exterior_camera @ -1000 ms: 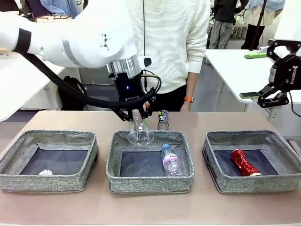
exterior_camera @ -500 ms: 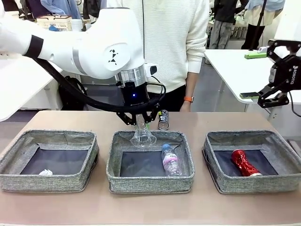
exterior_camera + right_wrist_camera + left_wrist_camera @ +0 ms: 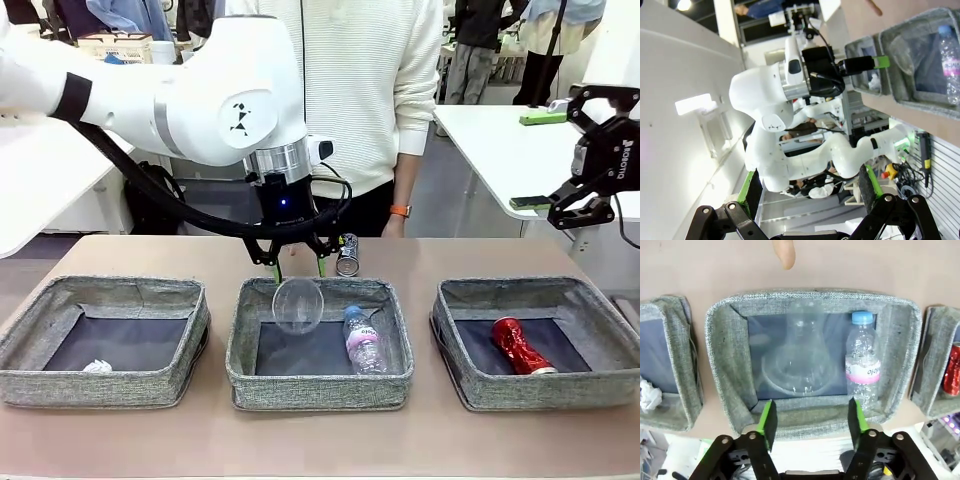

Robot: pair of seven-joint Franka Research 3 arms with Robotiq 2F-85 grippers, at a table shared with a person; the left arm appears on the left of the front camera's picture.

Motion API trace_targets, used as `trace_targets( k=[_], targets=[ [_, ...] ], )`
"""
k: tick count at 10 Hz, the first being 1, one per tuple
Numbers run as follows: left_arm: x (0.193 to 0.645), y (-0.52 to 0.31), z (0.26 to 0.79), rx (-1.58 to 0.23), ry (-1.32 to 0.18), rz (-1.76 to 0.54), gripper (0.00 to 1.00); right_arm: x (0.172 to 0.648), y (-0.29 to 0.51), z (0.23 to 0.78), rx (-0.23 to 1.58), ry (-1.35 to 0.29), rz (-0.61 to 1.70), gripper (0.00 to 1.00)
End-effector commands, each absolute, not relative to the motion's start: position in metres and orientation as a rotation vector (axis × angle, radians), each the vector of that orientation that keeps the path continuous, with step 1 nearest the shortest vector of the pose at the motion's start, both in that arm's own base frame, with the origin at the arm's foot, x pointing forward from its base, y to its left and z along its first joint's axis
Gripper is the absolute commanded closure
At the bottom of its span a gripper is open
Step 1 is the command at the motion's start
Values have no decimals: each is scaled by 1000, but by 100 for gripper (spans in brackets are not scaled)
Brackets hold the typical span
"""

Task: Sort the waste into the appropriate baskets.
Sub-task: Place the picked waste into the Fabric basket indicated by the person.

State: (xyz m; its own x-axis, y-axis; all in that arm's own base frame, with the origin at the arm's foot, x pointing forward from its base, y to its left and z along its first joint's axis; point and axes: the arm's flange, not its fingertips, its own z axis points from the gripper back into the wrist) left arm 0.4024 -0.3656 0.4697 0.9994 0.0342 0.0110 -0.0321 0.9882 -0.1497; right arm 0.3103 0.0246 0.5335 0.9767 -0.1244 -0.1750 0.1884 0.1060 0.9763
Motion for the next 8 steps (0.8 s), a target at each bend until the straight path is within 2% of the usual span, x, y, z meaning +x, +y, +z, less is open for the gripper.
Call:
trace_targets(
  k=[1,6,8],
  targets=[
    [401,-365,477,-144,-25,21,0,311,25,537,1469,48,-224,0],
    [398,-357,491,-241,53,-67,0,311,25,537,1469,48,-224,0],
    [401,-323,521,-446,244,-294,0,311,25,537,1469,48,-224,0]
  ],
)
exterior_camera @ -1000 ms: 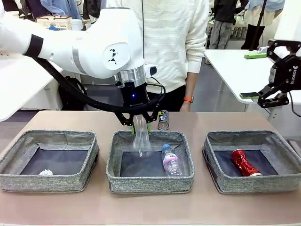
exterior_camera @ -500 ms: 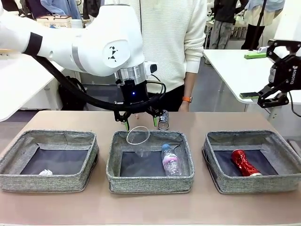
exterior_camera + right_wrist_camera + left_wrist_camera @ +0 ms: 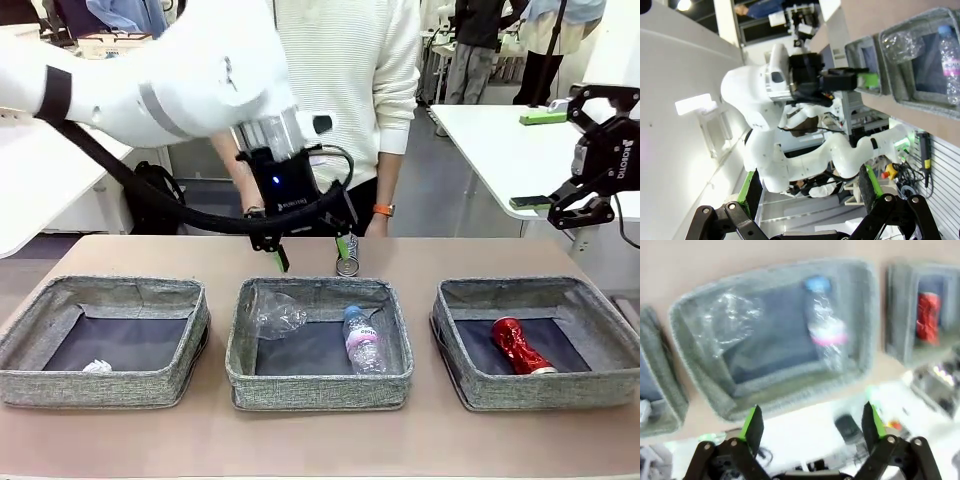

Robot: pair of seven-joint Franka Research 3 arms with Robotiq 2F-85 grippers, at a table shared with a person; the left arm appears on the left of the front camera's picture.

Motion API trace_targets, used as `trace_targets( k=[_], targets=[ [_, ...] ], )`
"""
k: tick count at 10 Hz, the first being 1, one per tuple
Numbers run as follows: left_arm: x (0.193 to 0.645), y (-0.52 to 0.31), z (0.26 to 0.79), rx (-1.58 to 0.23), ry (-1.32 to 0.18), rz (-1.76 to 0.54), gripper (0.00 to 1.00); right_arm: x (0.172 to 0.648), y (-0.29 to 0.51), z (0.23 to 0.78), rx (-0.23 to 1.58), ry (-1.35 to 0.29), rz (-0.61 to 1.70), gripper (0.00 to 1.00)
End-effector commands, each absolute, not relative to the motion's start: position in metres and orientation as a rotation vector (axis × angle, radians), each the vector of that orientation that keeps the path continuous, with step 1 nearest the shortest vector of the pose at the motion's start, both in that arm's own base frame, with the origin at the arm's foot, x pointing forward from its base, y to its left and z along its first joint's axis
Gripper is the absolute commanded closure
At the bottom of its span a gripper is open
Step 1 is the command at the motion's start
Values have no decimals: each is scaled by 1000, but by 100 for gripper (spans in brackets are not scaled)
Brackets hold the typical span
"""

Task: Sort the waste into the appropriate baskets.
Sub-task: Place the picked waste into the Fabric basket indicated by the person.

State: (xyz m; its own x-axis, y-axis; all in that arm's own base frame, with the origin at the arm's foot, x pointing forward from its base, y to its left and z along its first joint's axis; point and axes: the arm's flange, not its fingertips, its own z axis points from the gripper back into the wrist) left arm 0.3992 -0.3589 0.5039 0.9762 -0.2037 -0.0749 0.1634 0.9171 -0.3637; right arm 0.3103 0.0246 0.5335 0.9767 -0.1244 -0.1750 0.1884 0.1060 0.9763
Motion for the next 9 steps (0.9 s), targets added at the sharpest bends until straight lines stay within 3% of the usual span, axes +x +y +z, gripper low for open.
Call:
trace_targets(
  k=[1,2,4,5,9],
  targets=[
    [404,-293,547,-550,333,-435,0,311,25,537,1469,48,-224,0],
    [406,-265,566,-667,380,-572,0,311,25,537,1469,48,-224,0],
    [407,-207,584,-900,293,-626,0,311,25,537,1469,48,-224,0],
    [400,-174,586,-1011,162,-504,0,311,25,537,1469,48,-224,0],
    [364,-63,575,-1266,-105,-240,0,311,25,537,1469,48,-224,0]
  ],
)
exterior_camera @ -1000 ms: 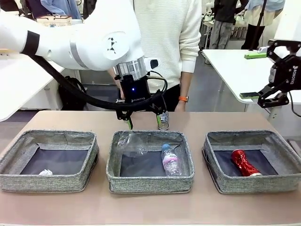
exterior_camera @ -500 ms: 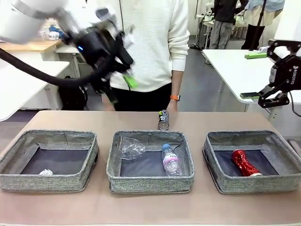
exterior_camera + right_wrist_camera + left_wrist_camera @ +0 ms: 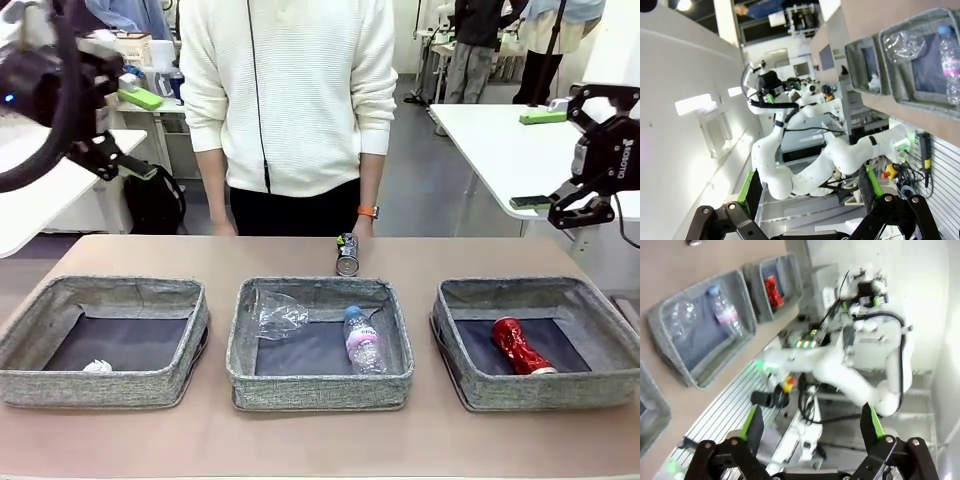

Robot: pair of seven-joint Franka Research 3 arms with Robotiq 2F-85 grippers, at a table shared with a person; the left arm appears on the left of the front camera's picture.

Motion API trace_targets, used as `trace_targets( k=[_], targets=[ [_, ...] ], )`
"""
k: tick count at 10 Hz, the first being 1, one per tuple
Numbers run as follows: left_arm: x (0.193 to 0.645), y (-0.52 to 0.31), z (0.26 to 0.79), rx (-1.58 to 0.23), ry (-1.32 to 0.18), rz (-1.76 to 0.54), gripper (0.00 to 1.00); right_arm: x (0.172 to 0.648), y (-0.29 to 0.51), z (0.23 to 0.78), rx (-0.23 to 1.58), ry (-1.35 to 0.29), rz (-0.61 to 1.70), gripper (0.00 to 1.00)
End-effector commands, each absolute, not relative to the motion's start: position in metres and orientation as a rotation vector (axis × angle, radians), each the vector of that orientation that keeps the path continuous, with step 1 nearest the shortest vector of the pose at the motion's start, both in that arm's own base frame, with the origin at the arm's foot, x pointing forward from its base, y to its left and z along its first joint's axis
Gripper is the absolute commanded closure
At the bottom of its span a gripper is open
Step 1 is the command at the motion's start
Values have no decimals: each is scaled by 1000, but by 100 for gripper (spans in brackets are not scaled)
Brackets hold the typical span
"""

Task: Sort the waste into the appropriate baskets.
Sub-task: Place the picked waste into the Fabric basket indicated by the person, then pick up the waste item pointed out by the person.

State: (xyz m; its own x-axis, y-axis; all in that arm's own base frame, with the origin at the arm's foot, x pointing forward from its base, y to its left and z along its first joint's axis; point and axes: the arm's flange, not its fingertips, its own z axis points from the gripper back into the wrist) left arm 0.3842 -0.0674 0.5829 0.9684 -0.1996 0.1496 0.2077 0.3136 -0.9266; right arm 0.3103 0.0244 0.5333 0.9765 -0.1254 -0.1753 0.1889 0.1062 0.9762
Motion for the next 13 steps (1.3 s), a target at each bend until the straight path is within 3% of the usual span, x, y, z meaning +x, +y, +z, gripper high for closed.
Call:
trace_targets(
  k=[1,3,7,8,13],
  targets=[
    [360,-38,569,-1329,-119,-219,0,311,25,537,1469,48,-224,0],
    [361,9,551,-1403,-87,-135,0,311,25,537,1469,48,-224,0],
    [384,23,520,-1420,175,-176,0,311,25,537,1469,48,-224,0],
    [365,27,527,-1418,53,-146,0,311,25,537,1469,48,-224,0],
    [365,27,527,-1418,53,-146,0,311,25,537,1469,48,-224,0]
  ],
)
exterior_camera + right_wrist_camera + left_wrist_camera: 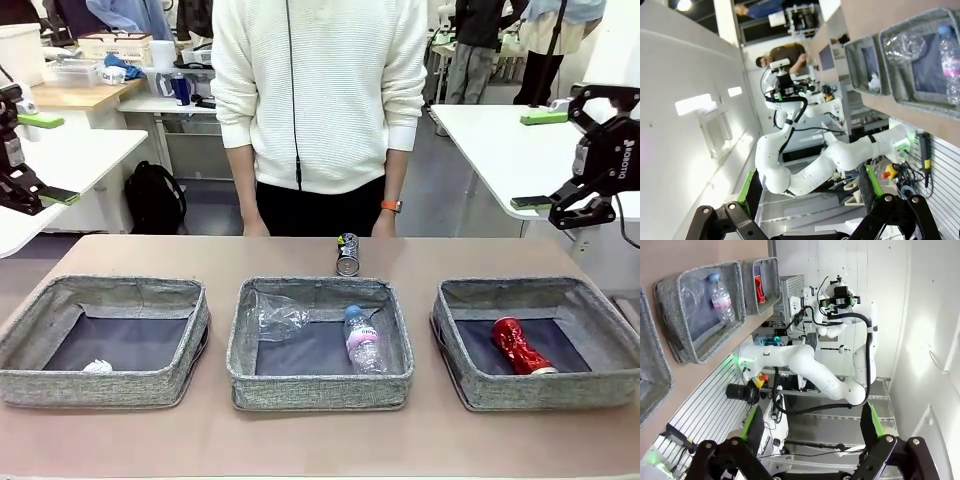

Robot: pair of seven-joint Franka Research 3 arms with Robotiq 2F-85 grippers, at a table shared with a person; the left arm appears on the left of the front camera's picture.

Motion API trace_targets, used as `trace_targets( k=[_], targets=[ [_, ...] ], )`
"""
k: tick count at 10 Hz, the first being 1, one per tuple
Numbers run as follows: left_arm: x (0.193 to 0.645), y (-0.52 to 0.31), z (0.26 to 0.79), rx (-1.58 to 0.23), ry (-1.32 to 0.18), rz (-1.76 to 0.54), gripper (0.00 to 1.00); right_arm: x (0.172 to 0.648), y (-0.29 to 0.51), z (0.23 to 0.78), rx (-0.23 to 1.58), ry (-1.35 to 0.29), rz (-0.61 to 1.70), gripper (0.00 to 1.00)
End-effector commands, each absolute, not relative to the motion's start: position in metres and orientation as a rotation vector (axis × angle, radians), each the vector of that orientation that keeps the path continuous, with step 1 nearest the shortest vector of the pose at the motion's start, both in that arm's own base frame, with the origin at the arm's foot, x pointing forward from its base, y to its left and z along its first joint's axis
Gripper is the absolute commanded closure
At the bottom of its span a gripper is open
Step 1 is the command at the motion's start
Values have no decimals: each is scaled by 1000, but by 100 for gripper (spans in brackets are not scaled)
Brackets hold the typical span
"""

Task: Sort the waste into the appropriate baskets.
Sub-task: Pick up the waste item pointed out by the person.

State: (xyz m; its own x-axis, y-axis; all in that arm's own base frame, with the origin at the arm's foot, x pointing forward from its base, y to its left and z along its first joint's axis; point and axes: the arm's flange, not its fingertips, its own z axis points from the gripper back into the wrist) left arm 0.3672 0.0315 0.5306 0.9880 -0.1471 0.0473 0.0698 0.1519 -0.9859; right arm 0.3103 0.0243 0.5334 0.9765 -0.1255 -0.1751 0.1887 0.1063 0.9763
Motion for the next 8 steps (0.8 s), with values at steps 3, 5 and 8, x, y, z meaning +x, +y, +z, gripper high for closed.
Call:
trace_targets(
  k=[3,5,8],
  targets=[
    [365,27,527,-1418,53,-146,0,311,25,537,1469,48,-224,0],
    [365,27,527,-1418,53,-146,0,311,25,537,1469,48,-224,0],
    [365,27,527,-1418,53,-146,0,311,25,537,1469,48,-224,0]
  ],
)
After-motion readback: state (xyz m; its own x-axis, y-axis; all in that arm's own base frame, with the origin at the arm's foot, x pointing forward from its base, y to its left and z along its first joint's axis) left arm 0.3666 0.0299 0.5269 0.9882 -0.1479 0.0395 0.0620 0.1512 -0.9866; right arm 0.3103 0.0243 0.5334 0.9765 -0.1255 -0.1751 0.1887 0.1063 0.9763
